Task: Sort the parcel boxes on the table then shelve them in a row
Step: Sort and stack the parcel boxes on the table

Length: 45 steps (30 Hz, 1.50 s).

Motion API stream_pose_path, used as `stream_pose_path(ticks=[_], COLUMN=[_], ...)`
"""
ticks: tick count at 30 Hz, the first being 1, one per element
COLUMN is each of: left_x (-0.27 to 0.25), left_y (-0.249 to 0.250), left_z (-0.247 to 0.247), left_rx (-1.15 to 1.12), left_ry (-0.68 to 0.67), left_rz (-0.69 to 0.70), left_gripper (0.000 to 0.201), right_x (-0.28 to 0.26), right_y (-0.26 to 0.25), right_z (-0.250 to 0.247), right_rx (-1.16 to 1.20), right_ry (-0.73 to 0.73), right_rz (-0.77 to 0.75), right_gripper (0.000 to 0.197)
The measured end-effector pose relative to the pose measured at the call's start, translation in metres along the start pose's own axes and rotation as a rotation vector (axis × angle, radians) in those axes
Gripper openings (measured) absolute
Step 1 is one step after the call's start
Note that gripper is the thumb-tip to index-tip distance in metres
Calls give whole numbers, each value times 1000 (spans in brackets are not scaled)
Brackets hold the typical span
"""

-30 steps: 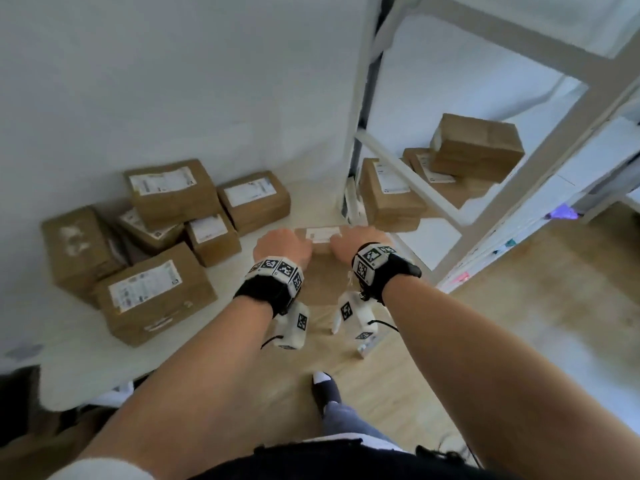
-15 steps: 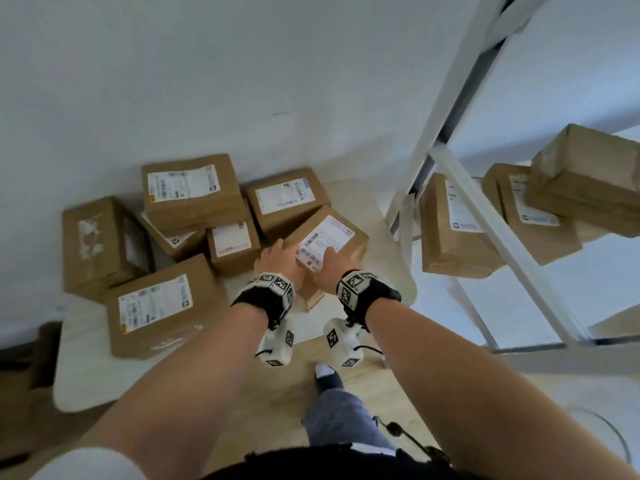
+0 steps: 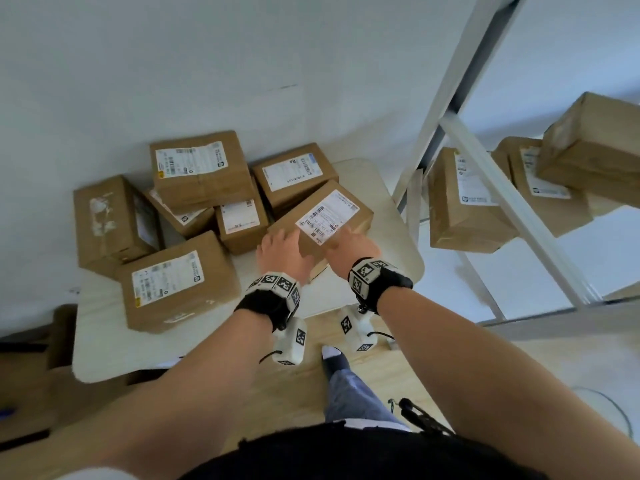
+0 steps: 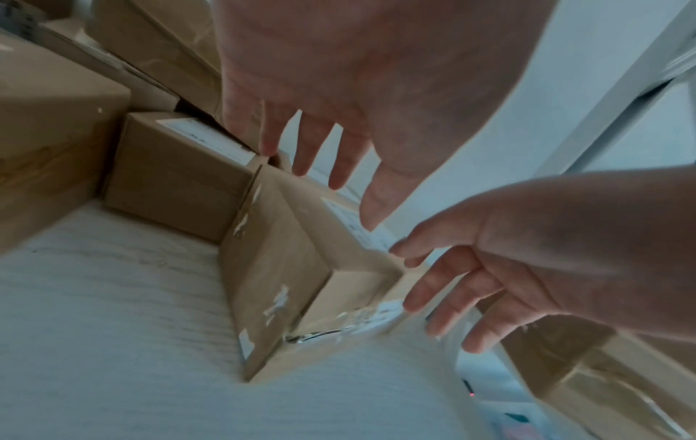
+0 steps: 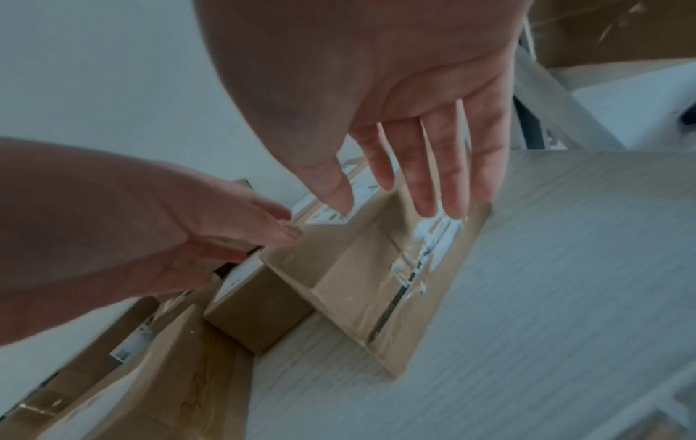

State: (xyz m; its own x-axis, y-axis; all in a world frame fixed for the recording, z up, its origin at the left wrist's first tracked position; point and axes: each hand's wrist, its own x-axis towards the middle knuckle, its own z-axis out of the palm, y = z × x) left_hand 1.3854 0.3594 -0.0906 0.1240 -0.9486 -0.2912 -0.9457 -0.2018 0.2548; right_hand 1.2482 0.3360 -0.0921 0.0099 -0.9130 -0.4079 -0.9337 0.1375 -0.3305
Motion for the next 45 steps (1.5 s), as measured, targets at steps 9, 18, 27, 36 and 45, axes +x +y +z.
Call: stream_pose_path(ticks=[9, 18, 27, 36, 45], left_x=[-115, -220, -280, -284, -241], left_y=[28, 91, 200, 358, 522], left_z=[-18, 7, 28, 65, 84], left_rx=[-198, -306, -302, -267, -198], left_ry=[127, 10, -9, -51, 46], left_rz=[210, 473, 804, 864, 675], left_gripper=[46, 46, 43, 40, 51], right_x=[-128, -250, -302, -288, -247], right_y=[24, 105, 211, 359, 503], right_z=[-3, -8, -57, -131, -221], right_rx=[-12, 44, 73, 54, 7], right_ry=[360, 588, 872, 930, 866], right_rz=[-21, 193, 396, 425, 366], right_gripper=[34, 32, 26, 24, 27])
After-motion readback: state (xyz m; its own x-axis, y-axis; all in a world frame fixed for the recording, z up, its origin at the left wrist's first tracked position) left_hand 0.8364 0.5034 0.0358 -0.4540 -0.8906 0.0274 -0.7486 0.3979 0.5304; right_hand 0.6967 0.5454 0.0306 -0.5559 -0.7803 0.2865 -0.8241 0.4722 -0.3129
